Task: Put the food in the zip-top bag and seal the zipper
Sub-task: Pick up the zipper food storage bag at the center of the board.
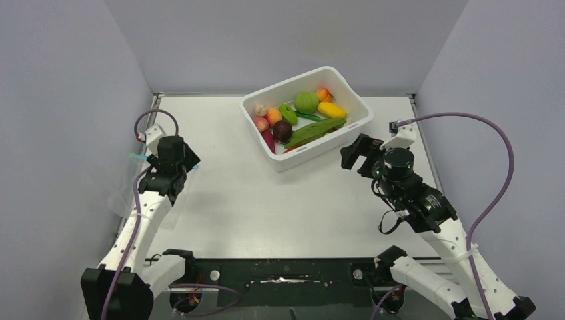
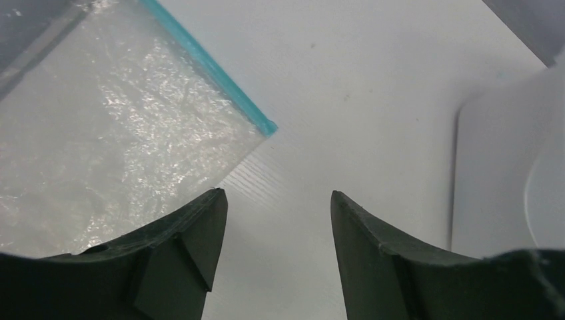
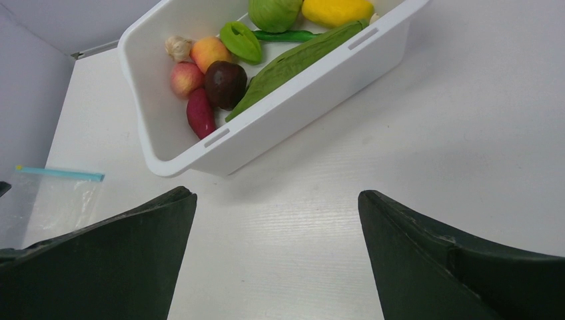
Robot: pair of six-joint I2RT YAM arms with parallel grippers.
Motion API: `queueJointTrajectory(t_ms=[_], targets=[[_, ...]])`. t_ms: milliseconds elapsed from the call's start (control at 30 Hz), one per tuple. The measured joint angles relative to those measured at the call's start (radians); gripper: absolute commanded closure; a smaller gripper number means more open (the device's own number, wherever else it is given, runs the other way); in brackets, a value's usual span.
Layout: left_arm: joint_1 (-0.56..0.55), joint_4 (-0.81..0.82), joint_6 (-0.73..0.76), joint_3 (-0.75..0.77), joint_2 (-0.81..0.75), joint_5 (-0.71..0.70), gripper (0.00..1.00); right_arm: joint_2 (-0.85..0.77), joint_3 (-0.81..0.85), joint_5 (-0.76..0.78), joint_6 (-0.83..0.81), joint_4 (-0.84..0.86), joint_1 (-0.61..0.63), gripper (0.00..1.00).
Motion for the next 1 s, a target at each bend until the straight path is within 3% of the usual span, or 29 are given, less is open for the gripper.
queueJointTrajectory(t_ms=[233,433,767,1000], targets=[[0.153,0.029,-0.111,0.09,0.251,-0.055,0.47,-0.091,-0.048,-0.072,-0.026,0.04,0.0,0.02],[0.169,0.069,-0.12,0.21,0.504,-0.092,0.31,-0.13,-0.048,-0.087,-0.033,0.054,0.0,0.02],[0.187,0.014,-0.167,0.438,0.772,-0.185,0.32,-0.131,-0.053,-0.093,-0.037,0.008,0.0,0.01],[0.188,-0.013,-0.184,0.447,0.847,-0.198,0.36,-0.19,-0.068,-0.088,-0.045,0.003,0.0,0.01]])
